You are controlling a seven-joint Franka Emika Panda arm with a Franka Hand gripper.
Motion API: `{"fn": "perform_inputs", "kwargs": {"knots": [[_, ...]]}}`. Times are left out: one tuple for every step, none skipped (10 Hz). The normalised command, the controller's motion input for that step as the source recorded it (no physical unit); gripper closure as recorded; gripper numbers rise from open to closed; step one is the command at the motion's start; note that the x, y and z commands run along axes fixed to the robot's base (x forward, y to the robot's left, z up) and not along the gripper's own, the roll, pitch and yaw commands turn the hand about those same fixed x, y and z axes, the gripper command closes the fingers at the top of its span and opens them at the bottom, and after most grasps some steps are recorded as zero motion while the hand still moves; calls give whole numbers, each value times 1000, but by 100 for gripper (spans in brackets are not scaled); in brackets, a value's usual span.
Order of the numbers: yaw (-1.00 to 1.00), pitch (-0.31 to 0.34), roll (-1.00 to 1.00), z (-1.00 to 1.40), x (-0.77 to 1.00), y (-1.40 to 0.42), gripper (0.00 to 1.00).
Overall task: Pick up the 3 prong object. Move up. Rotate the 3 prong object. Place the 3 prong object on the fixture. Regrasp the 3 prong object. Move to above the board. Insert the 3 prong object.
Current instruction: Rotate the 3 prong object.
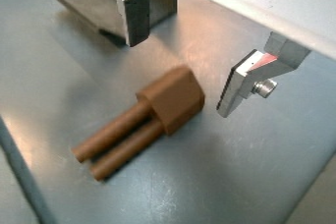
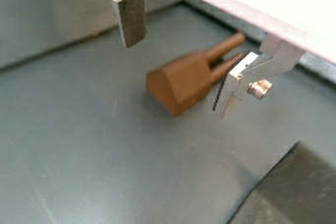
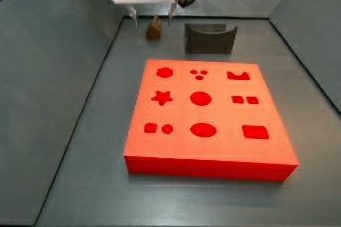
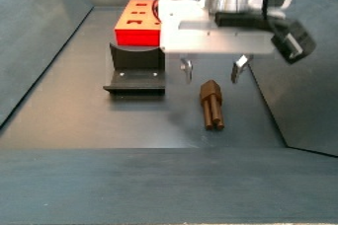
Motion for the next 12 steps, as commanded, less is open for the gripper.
{"fn": "perform_inputs", "kwargs": {"knots": [[-24,67,37,1000,-18,7,0],[-25,63,53,1000,-27,9,0],[-24,59,63,992,-34,9,0],[-17,63,71,798,-36,5,0],[-15,63,76,702,-34,3,0],[1000,0,0,0,0,0,0],[1000,0,0,-100,0,-1,0],[1000,0,2,-260,18,-3,0],[1000,-2,2,-218,46,1,0],[1000,-5,2,-119,50,1,0],[1000,-6,1,-76,40,0,0],[1000,-7,1,-53,35,-1,0]]}}
